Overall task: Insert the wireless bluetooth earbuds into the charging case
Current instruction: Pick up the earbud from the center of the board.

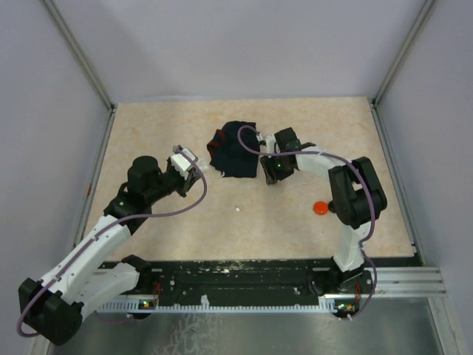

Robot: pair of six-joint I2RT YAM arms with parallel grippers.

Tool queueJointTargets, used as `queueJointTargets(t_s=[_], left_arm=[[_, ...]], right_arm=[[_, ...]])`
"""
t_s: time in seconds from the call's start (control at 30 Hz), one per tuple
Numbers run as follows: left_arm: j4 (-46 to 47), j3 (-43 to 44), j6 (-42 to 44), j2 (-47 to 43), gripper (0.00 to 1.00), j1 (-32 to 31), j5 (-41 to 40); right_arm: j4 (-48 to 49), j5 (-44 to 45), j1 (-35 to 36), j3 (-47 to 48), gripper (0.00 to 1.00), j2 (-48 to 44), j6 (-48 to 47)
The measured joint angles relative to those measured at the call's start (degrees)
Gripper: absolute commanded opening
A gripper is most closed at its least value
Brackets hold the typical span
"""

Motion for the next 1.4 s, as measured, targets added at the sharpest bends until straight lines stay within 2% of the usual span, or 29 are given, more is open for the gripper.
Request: queueJointTargets(t_s=[0.4,0.77,1.07,1.4], left_arm=[[-0.11,0.0,0.0,0.26,0.01,0.0,0.0],[-0.13,0.0,0.0,0.35,0.01,0.0,0.0],[-0.13,0.0,0.0,0.35,0.01,0.0,0.24],[-0.13,0.0,0.0,0.85,0.0,0.0,0.42]], right_arm=[[-2.4,6.08,1.27,2.4,0.43,0.15,-2.23],[-6.16,7.45,2.12,5.92,0.4,2.89,-6.03],[-8.24,9.11,3.37,8.0,0.33,4.76,-7.65],[-9.66,11.08,4.33,9.33,0.18,5.49,-8.35]])
